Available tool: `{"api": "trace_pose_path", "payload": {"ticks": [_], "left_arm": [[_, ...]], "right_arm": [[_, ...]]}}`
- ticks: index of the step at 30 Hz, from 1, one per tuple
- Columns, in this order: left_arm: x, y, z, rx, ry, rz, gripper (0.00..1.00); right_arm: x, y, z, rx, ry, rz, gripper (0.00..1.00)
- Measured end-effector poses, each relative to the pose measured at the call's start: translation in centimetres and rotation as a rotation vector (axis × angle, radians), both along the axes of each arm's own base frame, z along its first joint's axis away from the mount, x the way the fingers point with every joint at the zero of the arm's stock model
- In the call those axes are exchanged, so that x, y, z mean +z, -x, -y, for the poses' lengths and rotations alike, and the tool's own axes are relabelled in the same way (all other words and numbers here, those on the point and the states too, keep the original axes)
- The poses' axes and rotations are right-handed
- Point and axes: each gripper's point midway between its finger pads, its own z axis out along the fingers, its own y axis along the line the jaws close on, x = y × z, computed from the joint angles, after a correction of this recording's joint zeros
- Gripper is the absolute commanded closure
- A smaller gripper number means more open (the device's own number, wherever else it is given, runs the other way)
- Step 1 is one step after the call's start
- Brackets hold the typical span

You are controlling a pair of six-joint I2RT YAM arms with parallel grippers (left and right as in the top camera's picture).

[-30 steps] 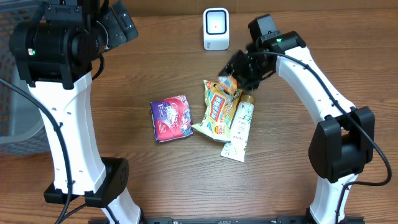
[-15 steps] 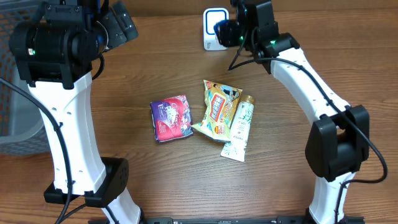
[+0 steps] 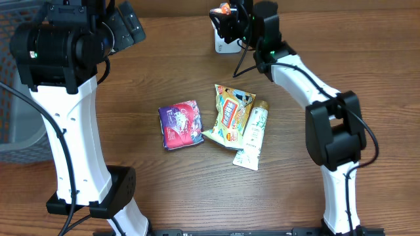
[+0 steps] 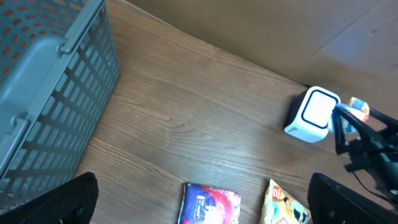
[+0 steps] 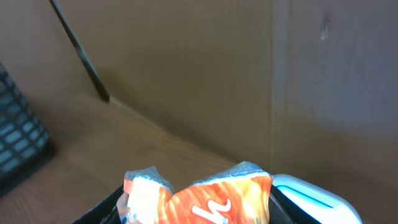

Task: Scan the item barcode
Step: 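Lift the orange pack and hold it in front of the scanner, then swing right arm to the right edge and drop the orange pack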

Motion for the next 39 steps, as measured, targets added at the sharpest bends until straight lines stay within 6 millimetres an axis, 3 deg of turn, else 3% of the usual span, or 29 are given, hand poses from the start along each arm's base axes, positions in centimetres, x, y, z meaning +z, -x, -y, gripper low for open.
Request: {"api": "trace_pose_path", "payload": {"ticks": [6, 10, 21, 28, 39], "left_arm": [[0.0, 0.0, 0.0, 0.000, 0.000, -0.001, 0.00], [0.0, 0.0, 0.0, 0.000, 0.000, 0.000, 0.00], [0.0, 0.0, 0.0, 0.000, 0.000, 0.000, 0.00], [0.0, 0.0, 0.0, 0.000, 0.000, 0.000, 0.00], [0.0, 0.0, 0.0, 0.000, 0.000, 0.000, 0.00]], "right_arm": [[-0.5, -2.2, 0.2, -0.055, -0.063, 0.216, 0.50], [-1.8, -3.0, 0.7, -0.104, -0.078, 0.265, 0.52], [-8.1, -3.8, 1.5, -0.163, 0.007, 0.314, 0.56], [-6.8, -4.3, 1.6, -0.177, 0.019, 0.351, 0.55], [-7.3, -4.4, 1.6, -0.175, 0.048, 0.343, 0.51]]}}
